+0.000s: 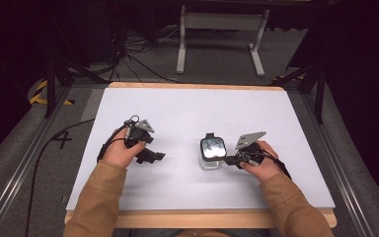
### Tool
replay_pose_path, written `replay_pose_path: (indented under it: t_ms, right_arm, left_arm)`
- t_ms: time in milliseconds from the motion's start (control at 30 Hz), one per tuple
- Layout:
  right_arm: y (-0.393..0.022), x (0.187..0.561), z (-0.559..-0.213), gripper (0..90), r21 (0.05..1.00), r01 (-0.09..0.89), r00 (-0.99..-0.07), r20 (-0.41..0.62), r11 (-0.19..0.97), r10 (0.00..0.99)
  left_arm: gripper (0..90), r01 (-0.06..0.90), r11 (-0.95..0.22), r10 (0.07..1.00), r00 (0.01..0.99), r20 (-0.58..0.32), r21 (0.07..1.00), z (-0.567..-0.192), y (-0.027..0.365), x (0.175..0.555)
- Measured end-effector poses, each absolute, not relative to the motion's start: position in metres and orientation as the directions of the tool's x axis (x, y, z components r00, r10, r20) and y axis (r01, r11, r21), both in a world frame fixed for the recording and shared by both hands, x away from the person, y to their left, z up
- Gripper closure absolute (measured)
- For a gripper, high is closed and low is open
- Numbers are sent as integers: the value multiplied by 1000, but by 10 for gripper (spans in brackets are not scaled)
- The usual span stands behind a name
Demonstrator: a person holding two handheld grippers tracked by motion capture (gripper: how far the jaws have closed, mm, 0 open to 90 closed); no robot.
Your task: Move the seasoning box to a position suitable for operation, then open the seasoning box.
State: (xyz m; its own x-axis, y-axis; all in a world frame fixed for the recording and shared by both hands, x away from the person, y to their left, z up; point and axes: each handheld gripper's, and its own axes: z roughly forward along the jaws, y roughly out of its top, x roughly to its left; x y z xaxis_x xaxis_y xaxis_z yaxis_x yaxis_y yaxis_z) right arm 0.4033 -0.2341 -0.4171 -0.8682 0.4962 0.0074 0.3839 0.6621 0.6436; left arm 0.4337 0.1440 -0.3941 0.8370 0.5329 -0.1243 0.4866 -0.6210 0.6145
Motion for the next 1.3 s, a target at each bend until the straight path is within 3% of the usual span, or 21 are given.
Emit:
replay_pose_path:
  t_ms: [500,733,933,1067,1300]
  right_arm:
    - [-232,400,-420,862,648,386,-870,19,656,493]
    - [-257,398,-407,856,685,417,-827,14,598,562]
    - [-274,394,-406,850,695,441,-801,18,569,599]
    - [-281,388,-407,846,695,455,-787,20,557,617]
    - [-288,382,-412,836,684,480,-768,24,550,640]
  left_arm:
    - [190,484,-619,525,841,-133,618,-393,139,436]
    - [190,490,-555,533,830,-166,672,-384,129,437]
    - [267,455,-553,526,840,-131,698,-371,115,439]
    - [378,454,-471,500,844,-196,757,-359,107,441]
    - [505,405,-405,470,861,-194,819,-353,89,447]
